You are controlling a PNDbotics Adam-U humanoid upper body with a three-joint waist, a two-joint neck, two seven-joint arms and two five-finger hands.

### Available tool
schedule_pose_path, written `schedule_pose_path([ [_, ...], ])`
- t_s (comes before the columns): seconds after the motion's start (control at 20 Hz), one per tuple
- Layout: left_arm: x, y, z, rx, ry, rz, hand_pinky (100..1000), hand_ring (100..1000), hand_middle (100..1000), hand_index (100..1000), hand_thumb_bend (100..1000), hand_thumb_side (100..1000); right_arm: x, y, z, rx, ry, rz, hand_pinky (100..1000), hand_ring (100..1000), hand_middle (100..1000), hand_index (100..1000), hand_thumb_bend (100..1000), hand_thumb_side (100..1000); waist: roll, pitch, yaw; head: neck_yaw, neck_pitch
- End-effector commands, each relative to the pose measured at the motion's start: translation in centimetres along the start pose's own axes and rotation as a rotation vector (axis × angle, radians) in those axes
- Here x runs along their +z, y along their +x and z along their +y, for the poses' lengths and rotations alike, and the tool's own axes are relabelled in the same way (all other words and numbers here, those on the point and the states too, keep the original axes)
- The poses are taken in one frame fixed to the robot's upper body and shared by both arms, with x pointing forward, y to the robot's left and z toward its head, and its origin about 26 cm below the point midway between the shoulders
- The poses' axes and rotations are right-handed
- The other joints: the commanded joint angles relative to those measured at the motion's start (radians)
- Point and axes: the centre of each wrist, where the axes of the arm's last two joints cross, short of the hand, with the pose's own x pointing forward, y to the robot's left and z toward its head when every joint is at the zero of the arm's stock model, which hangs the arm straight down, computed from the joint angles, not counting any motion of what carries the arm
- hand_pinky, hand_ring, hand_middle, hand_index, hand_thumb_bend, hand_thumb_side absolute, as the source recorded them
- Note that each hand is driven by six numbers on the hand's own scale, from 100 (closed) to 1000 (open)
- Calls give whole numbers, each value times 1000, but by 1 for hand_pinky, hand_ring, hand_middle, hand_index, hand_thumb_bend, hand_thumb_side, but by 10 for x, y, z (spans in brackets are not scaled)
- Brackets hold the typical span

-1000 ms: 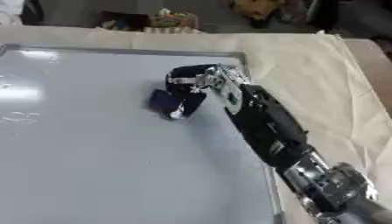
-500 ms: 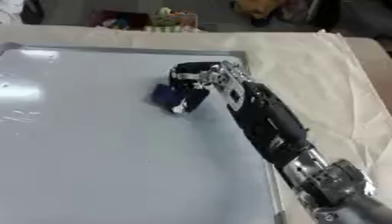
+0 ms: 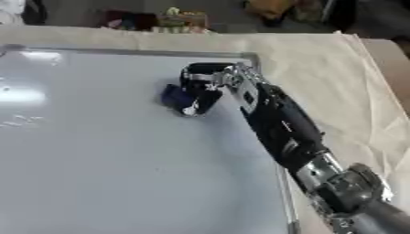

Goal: Wipe the whiteboard clean with a brush.

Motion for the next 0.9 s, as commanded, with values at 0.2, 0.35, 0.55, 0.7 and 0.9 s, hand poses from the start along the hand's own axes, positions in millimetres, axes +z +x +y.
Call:
schedule_pose_path([
  [0.2,-7,7,0,-3,-14,-37,335,391,455,490,100,857,15,-14,11,293,278,131,229,321,100,184,100,253,5,-6,-3,-1,-5],
  [0.35,-7,7,0,-3,-15,-37,335,391,455,490,100,855,11,-6,7,351,285,67,228,319,100,182,100,254,5,-7,-3,-2,-6],
  [0.55,-7,7,0,-4,-14,-37,336,392,455,490,100,855,7,6,-4,427,290,-13,226,321,100,181,100,253,4,-9,-2,-3,-6],
  [0.7,-7,7,0,-3,-15,-37,336,392,455,491,100,856,5,14,-10,471,287,-51,224,321,100,181,100,251,3,-10,-2,-4,-5],
  [0.9,-7,7,0,-3,-16,-34,336,392,455,490,100,856,2,19,-14,494,285,-65,222,325,100,181,100,252,2,-11,-2,-5,-6],
])
